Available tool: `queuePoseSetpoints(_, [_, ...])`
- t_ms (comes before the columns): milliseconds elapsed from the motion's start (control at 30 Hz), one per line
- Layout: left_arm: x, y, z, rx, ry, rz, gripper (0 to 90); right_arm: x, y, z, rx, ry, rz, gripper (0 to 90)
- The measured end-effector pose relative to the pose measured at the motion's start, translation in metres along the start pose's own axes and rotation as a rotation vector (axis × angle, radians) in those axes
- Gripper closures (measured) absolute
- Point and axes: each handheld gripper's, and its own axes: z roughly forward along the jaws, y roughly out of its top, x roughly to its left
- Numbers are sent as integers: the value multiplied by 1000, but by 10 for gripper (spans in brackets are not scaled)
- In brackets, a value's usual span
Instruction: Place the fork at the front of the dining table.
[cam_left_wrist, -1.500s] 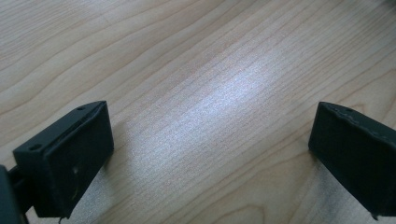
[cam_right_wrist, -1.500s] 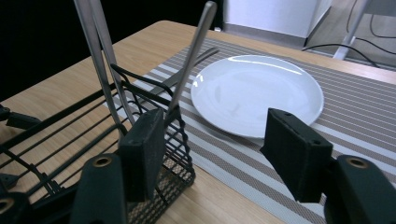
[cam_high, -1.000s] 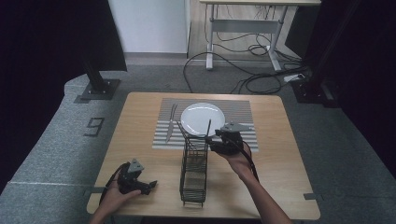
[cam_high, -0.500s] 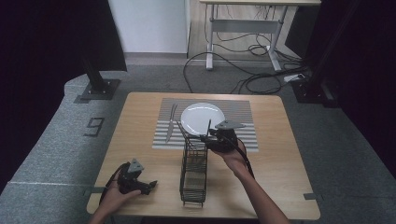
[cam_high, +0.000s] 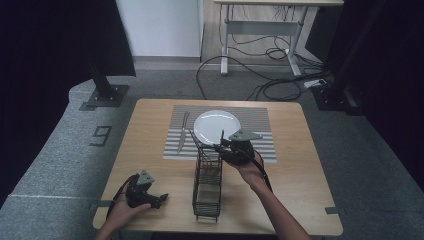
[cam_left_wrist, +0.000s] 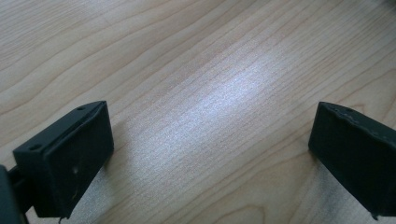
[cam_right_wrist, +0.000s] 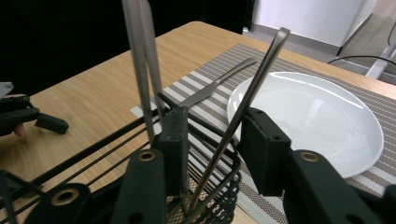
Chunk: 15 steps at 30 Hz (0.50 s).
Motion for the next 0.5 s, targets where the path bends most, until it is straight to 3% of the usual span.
queuePoseSetpoints(67, [0, 0, 0, 1, 0, -1, 0, 2, 1, 0, 8, -12, -16, 652])
queuePoseSetpoints(267, [0, 0, 0, 1, 0, -1, 0, 0, 0, -1, 11, -31, -5, 767])
queuePoseSetpoints(500, [0, 0, 0, 0, 0, 1, 0, 7, -1, -6, -1, -23, -24, 780])
